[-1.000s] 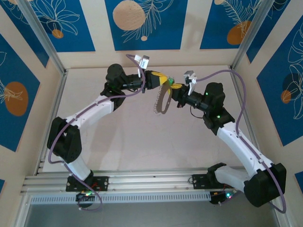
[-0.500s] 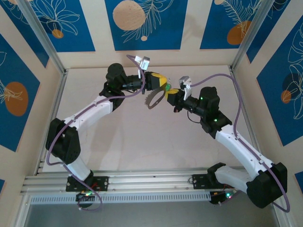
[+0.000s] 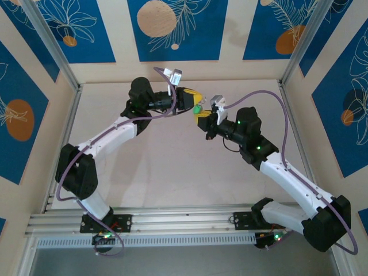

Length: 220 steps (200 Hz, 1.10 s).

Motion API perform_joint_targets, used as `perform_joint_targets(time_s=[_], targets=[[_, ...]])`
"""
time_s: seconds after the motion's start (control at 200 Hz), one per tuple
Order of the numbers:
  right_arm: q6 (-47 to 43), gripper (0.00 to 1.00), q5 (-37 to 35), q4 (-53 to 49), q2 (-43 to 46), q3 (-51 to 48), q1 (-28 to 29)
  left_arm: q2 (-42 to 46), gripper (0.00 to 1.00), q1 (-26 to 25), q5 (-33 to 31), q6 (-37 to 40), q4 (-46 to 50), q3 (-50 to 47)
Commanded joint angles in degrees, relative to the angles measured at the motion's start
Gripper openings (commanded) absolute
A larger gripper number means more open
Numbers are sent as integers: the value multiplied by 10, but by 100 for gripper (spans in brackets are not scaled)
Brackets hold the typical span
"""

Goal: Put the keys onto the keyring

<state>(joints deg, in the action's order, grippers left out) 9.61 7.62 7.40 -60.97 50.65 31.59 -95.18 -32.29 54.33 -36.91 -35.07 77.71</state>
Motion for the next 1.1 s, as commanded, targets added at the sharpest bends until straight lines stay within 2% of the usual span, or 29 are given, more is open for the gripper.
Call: perform_joint_targets(time_s=[0.0,0.09,0.225,0.35,0.525,0.655,1.095], targets=[[-36,14,22,-18,3,16,19,4,0,-11,-23,14,-19,-2],[-36,37,26,-30,14,13,12,5,0,-12,-24,13,-23,-4],[-29,52,46,-59,50,0,-8,5,0,-11,-26,9,-32,-7],[-1,54,83,-72,104,-34,-50,9,0,-12,-26,10,-36,-12],[98,54,152,2,156,-73,-145,9,0,-11,-26,1,-52,-20],[147,54,190,48,129,-55,-181,8,0,-11,-28,-10,-67,-23],[329,56,261,286,-35,4,-226,12,0,-11,-77,-68,-150,-53]])
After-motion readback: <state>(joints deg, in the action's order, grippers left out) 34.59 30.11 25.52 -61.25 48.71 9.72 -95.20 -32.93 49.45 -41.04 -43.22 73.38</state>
